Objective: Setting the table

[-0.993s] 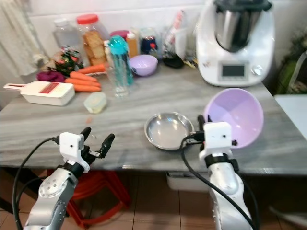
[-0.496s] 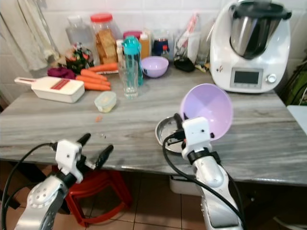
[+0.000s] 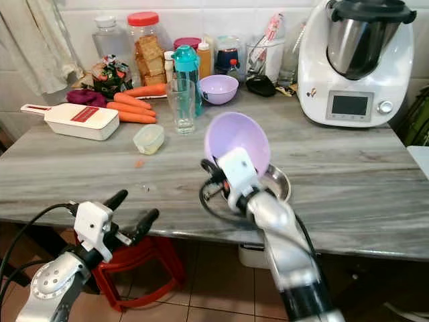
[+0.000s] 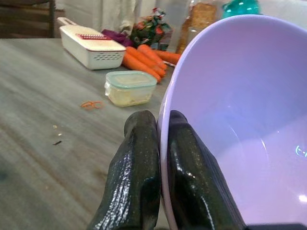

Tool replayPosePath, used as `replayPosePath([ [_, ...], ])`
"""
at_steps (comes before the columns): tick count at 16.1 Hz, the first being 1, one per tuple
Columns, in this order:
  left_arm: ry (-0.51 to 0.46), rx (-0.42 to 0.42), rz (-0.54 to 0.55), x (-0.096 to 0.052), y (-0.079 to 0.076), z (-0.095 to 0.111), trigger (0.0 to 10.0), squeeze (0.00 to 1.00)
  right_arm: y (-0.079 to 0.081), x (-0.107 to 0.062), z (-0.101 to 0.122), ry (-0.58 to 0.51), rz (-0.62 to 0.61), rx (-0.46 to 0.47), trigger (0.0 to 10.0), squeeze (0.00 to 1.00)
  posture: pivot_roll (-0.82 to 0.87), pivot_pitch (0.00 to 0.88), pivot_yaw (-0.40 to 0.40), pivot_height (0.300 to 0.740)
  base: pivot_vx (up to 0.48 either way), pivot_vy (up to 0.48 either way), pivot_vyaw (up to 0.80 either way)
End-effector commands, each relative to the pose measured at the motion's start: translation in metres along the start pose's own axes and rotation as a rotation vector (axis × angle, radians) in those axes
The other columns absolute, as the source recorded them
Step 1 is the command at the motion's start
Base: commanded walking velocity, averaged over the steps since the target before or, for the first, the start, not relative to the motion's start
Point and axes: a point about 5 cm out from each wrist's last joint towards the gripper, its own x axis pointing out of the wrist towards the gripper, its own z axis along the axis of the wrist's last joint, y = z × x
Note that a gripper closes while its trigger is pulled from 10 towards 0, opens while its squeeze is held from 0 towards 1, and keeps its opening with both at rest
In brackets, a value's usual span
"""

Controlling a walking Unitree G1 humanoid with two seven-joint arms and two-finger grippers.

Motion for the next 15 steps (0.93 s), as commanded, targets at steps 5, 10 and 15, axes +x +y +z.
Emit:
replayPosePath([
  [5, -0.005, 0.013, -0.031, -0.002, 0.0, 0.008, 10.0, 0.0, 0.006, 0.022, -0.013, 0.063, 0.167, 0.004, 10.0, 0.0, -0.02, 0.0, 0.051, 0.74, 0.0, 0.0, 0.0],
  [10, -0.004, 0.014, -0.037, -0.001, 0.0, 0.009, 10.0, 0.0, 0.016, 0.026, -0.027, 0.093, 0.25, -0.005, 10.0, 0.0, 0.0, 0.0, 0.049, 0.74, 0.0, 0.0, 0.0],
  [15, -0.006, -0.007, -0.068, 0.001, -0.003, 0.007, 10.0, 0.0, 0.017, 0.026, -0.034, 0.096, 0.281, -0.01, 10.0, 0.0, 0.0, 0.0, 0.05, 0.74, 0.0, 0.0, 0.0],
])
